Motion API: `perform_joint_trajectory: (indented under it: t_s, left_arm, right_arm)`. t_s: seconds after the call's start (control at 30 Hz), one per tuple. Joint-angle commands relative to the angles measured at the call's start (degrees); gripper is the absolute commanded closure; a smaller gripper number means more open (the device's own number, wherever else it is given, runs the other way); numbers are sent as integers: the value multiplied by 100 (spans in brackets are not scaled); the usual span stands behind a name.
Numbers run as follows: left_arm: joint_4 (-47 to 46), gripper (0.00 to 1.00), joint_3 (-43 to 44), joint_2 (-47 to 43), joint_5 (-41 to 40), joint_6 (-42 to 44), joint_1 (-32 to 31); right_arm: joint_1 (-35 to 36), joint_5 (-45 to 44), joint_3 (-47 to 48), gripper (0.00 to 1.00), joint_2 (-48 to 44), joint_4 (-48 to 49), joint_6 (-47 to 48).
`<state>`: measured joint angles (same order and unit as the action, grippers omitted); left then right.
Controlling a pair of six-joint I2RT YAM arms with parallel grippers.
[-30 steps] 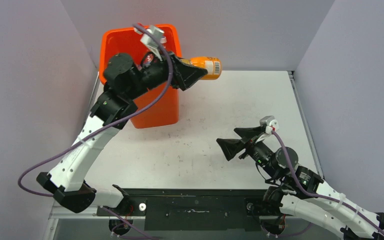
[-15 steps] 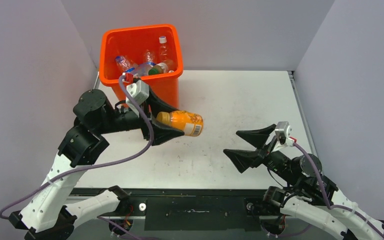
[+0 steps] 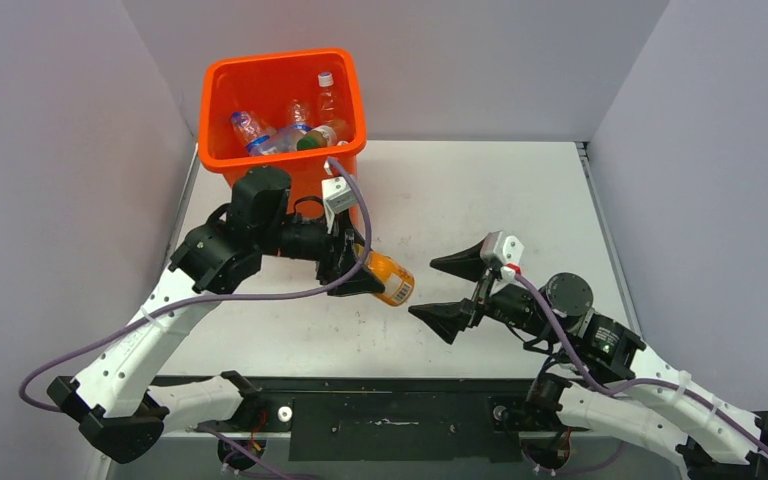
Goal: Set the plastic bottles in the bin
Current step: Place the plastic bottle in the trash bin.
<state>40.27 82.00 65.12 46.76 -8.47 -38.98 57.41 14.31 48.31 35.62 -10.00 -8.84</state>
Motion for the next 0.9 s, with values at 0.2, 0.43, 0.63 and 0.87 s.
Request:
perform_joint_trajectory:
  t_s: [0.2, 0.43, 0.63, 0.87]
  left_arm:
    - [-563, 100, -362, 24, 221, -219, -165]
    - [-932, 100, -543, -104, 219, -459, -224]
    - [-1387, 100, -803, -267, 253, -709, -224]
    - [-1964, 75, -1138, -560, 102, -941, -224]
  right_arm:
    - [40, 97, -237, 10, 288, 793, -104]
    - [204, 43, -449, 10, 631, 1263, -290]
    - [705, -206, -434, 8, 1148, 1491, -240]
    - [1118, -981, -480, 49, 1280, 1558, -139]
